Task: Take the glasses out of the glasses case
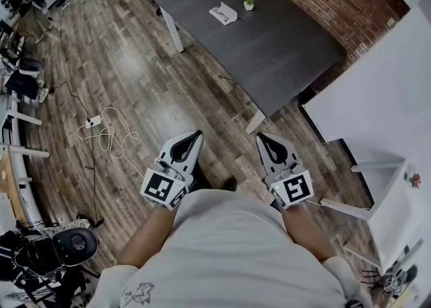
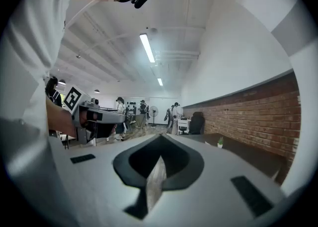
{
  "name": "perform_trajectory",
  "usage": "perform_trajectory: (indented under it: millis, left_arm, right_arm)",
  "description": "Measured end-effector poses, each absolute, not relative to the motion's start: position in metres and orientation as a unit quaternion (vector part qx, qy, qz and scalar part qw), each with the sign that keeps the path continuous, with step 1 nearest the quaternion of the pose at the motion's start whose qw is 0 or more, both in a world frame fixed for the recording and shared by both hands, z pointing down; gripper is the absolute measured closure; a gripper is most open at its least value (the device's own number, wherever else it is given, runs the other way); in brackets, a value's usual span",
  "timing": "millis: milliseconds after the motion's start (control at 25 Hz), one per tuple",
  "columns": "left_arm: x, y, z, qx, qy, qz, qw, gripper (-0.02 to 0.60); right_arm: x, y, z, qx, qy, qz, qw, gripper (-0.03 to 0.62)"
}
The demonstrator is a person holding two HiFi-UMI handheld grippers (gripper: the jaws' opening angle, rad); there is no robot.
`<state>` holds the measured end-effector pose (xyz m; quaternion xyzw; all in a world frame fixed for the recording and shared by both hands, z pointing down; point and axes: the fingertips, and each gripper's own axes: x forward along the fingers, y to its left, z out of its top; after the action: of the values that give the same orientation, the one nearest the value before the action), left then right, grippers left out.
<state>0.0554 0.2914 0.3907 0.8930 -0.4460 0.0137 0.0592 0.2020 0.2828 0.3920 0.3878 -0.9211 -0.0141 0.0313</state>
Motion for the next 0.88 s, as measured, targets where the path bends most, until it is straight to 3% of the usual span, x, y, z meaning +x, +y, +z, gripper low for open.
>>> perform_trajectory:
  millis: [880]
  left_arm:
    - [0.030, 0.257, 0.391, 0.892, -0.447, 0.012, 0.066, 0.571]
  right_arm:
    - [0.174, 0.247, 0.399, 0.387, -0.921, -0.008, 0.045, 0.588]
